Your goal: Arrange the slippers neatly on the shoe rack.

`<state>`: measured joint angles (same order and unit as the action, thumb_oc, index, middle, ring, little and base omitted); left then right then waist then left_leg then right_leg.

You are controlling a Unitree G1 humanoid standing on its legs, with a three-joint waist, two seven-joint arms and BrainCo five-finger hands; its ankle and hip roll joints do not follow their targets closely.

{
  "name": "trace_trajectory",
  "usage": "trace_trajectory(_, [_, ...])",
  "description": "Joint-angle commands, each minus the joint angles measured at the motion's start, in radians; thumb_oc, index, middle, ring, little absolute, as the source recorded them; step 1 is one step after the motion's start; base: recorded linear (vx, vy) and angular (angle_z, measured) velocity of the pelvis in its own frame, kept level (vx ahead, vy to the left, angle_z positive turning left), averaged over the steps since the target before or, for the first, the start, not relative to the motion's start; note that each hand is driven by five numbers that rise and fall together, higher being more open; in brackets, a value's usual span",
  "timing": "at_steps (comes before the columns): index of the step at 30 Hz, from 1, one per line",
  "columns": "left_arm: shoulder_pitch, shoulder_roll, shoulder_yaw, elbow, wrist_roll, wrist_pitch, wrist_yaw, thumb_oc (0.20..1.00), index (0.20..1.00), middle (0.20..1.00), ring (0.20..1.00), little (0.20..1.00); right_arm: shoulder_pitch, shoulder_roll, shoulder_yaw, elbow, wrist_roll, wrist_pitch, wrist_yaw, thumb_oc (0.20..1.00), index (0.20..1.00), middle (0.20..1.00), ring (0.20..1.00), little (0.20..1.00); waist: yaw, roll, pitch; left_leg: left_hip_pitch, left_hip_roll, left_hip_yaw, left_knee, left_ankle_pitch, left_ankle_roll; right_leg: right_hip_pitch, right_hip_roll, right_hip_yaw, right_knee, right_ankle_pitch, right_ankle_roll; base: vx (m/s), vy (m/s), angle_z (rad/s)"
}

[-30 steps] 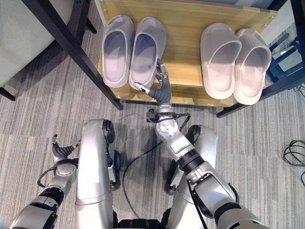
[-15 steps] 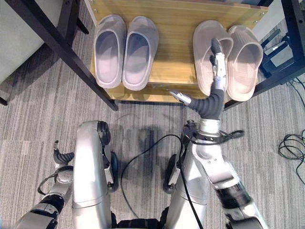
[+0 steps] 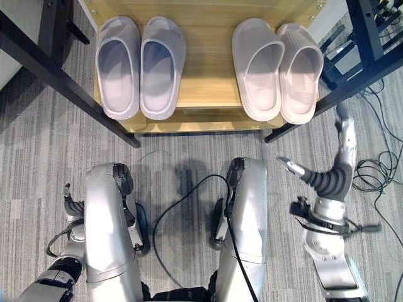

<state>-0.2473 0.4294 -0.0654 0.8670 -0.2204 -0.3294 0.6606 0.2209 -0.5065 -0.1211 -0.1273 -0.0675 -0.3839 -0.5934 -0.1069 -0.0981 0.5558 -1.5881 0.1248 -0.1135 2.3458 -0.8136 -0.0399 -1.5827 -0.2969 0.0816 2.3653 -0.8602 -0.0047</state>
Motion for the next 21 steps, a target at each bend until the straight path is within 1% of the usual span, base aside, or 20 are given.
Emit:
trace_trajectory(1, [0.031,0.073,0.035,-0.003,-0.053,-0.067,0.007,1.0,1.0,1.0,1.0,1.0,-0.046,0.067,-0.09,-0.008,0.231,-0.049,0.01,1.0,1.0,1.0,1.0,1.0,0.056,-0.048,-0.036,0.018,-0.038,-0.142,-0.178,0.121,0.025,0.014,-0.024,0.116,-0.191,0.212,-0.026,-0.15,0.018,-0.19])
trace_trajectory(2, [0.026,0.078,0.047,-0.034,-0.069,-0.078,-0.002,1.0,1.0,1.0,1.0,1.0,-0.06,0.115,-0.103,0.103,0.288,-0.048,-0.006,1.0,1.0,1.0,1.0,1.0,0.055,-0.051,-0.036,0.018,-0.033,-0.121,-0.248,0.143,0.021,0.019,-0.029,0.099,-0.25,0.225,-0.029,-0.12,0.013,-0.24])
trace_trajectory(3, [0.026,0.078,0.047,-0.035,-0.069,-0.078,-0.002,1.0,1.0,1.0,1.0,1.0,-0.062,0.115,-0.102,0.107,0.29,-0.051,-0.005,1.0,1.0,1.0,1.0,1.0,0.055,-0.05,-0.036,0.018,-0.033,-0.121,-0.251,0.146,0.021,0.02,-0.03,0.097,-0.254,0.228,-0.03,-0.16,0.024,-0.16])
trace_trajectory(4, [0.023,0.084,0.046,-0.053,-0.072,-0.079,-0.005,1.0,1.0,1.0,1.0,1.0,-0.086,0.13,-0.11,0.165,0.325,-0.051,-0.017,1.0,1.0,1.0,1.0,1.0,0.056,-0.048,-0.037,0.018,-0.033,-0.116,-0.295,0.161,0.023,0.029,-0.03,0.083,-0.293,0.236,-0.03,-0.17,0.043,-0.04])
trace_trajectory(5, [-0.003,0.083,0.053,-0.072,-0.087,-0.087,-0.01,1.0,1.0,1.0,1.0,1.0,-0.152,0.14,-0.137,0.316,0.377,-0.058,-0.052,1.0,1.0,1.0,1.0,1.0,0.062,-0.039,-0.051,0.018,-0.03,-0.108,-0.379,0.185,0.024,0.043,-0.032,0.043,-0.373,0.249,-0.022,-0.19,0.036,0.02])
trace_trajectory(6, [-0.009,0.091,0.052,-0.086,-0.092,-0.092,-0.018,1.0,1.0,1.0,1.0,1.0,-0.185,0.136,-0.135,0.421,0.39,-0.048,-0.071,1.0,1.0,1.0,1.0,1.0,0.066,-0.033,-0.065,0.018,-0.031,-0.109,-0.415,0.199,0.024,0.053,-0.038,0.023,-0.417,0.258,-0.019,-0.13,0.027,0.01])
trace_trajectory(7, [-0.01,0.091,0.053,-0.086,-0.092,-0.092,-0.018,1.0,1.0,1.0,1.0,1.0,-0.189,0.135,-0.134,0.425,0.392,-0.051,-0.07,1.0,1.0,1.0,1.0,1.0,0.065,-0.032,-0.063,0.018,-0.033,-0.11,-0.418,0.202,0.024,0.054,-0.039,0.021,-0.419,0.259,-0.02,-0.05,-0.009,0.12])
trace_trajectory(8, [0.002,0.109,0.042,-0.131,-0.053,-0.099,-0.017,1.0,1.0,1.0,1.0,1.0,-0.233,0.126,-0.147,0.553,0.43,-0.04,-0.074,1.0,1.0,1.0,1.0,1.0,0.073,-0.022,-0.091,0.018,-0.034,-0.105,-0.476,0.224,0.023,0.062,-0.048,-0.004,-0.475,0.274,-0.005,-0.02,0.0,0.23])
trace_trajectory(9, [0.018,0.13,0.01,-0.161,0.006,-0.098,-0.032,1.0,1.0,1.0,1.0,1.0,-0.258,0.107,-0.159,0.722,0.459,-0.024,-0.055,1.0,1.0,1.0,1.0,1.0,0.076,-0.012,-0.126,0.018,-0.034,-0.108,-0.542,0.252,0.017,0.075,-0.072,-0.042,-0.54,0.283,-0.004,-0.01,-0.009,0.29])
trace_trajectory(11, [0.029,0.136,-0.014,-0.168,0.036,-0.097,-0.043,1.0,1.0,1.0,1.0,1.0,-0.298,0.092,-0.161,0.874,0.522,-0.028,-0.025,1.0,1.0,1.0,1.0,1.0,0.075,-0.004,-0.161,0.018,-0.028,-0.105,-0.612,0.279,0.013,0.084,-0.087,-0.075,-0.605,0.298,-0.005,-0.01,0.011,0.27])
trace_trajectory(12, [0.024,0.143,-0.033,-0.156,0.048,-0.099,-0.056,1.0,1.0,1.0,1.0,1.0,-0.341,0.087,-0.148,1.042,0.591,-0.009,0.027,1.0,1.0,1.0,1.0,1.0,0.078,0.009,-0.201,0.019,-0.016,-0.099,-0.696,0.311,0.01,0.093,-0.102,-0.119,-0.688,0.324,0.003,-0.05,0.036,0.37])
trace_trajectory(13, [0.024,0.146,-0.039,-0.146,0.047,-0.101,-0.06,1.0,1.0,1.0,1.0,1.0,-0.36,0.094,-0.139,1.11,0.63,-0.001,0.061,1.0,1.0,1.0,1.0,1.0,0.078,0.016,-0.227,0.021,-0.009,-0.095,-0.745,0.332,0.006,0.107,-0.101,-0.143,-0.747,0.34,0.004,-0.07,0.033,0.28])
trace_trajectory(14, [0.022,0.145,-0.044,-0.138,0.044,-0.104,-0.063,1.0,1.0,1.0,1.0,1.0,-0.37,0.09,-0.136,1.176,0.655,0.005,0.083,1.0,1.0,1.0,1.0,1.0,0.079,0.021,-0.236,0.036,-0.004,-0.089,-0.786,0.349,0.005,0.126,-0.101,-0.163,-0.792,0.351,0.003,-0.05,0.009,0.18])
trace_trajectory(15, [0.022,0.144,-0.043,-0.138,0.044,-0.104,-0.063,1.0,1.0,1.0,1.0,1.0,-0.37,0.09,-0.135,1.177,0.656,0.004,0.083,1.0,1.0,1.0,1.0,1.0,0.079,0.021,-0.236,0.037,-0.004,-0.089,-0.787,0.349,0.005,0.128,-0.101,-0.164,-0.793,0.351,0.003,-0.08,0.009,0.08])
trace_trajectory(16, [0.018,0.123,-0.059,-0.097,0.037,-0.103,-0.081,1.0,1.0,1.0,1.0,1.0,-0.391,0.103,-0.116,1.281,0.677,0.032,0.123,1.0,1.0,1.0,1.0,1.0,0.078,0.023,-0.252,0.093,0.009,-0.071,-0.887,0.377,0.0,0.184,-0.099,-0.195,-0.894,0.379,0.013,-0.09,0.002,0.06])
trace_trajectory(17, [0.014,0.112,-0.073,-0.071,0.041,-0.101,-0.087,1.0,1.0,1.0,1.0,1.0,-0.398,0.113,-0.113,1.324,0.691,0.042,0.138,1.0,1.0,1.0,1.0,1.0,0.077,0.024,-0.257,0.123,0.015,-0.061,-0.932,0.396,-0.004,0.222,-0.096,-0.212,-0.946,0.387,0.016,-0.11,0.003,0.06])
trace_trajectory(18, [0.014,0.094,-0.098,-0.037,0.046,-0.096,-0.101,1.0,1.0,1.0,1.0,1.0,-0.403,0.13,-0.108,1.381,0.71,0.057,0.158,1.0,1.0,1.0,1.0,1.0,0.074,0.027,-0.268,0.178,0.019,-0.046,-1.015,0.423,-0.008,0.279,-0.092,-0.235,-1.02,0.407,0.021,-0.07,-0.007,0.05])
trace_trajectory(20, [0.024,0.072,-0.126,-0.001,0.061,-0.091,-0.12,1.0,1.0,1.0,1.0,1.0,-0.394,0.147,-0.115,1.429,0.724,0.067,0.176,1.0,1.0,1.0,1.0,1.0,0.07,0.029,-0.281,0.253,0.021,-0.031,-1.106,0.454,-0.013,0.36,-0.09,-0.262,-1.118,0.432,0.026,-0.03,-0.016,0.05])
trace_trajectory(21, [0.038,0.056,-0.138,0.025,0.066,-0.087,-0.132,1.0,1.0,1.0,1.0,1.0,-0.383,0.16,-0.113,1.455,0.719,0.079,0.186,1.0,1.0,1.0,1.0,1.0,0.067,0.029,-0.3,0.314,0.024,-0.014,-1.179,0.475,-0.02,0.418,-0.086,-0.277,-1.189,0.449,0.034,0.0,0.0,0.0])
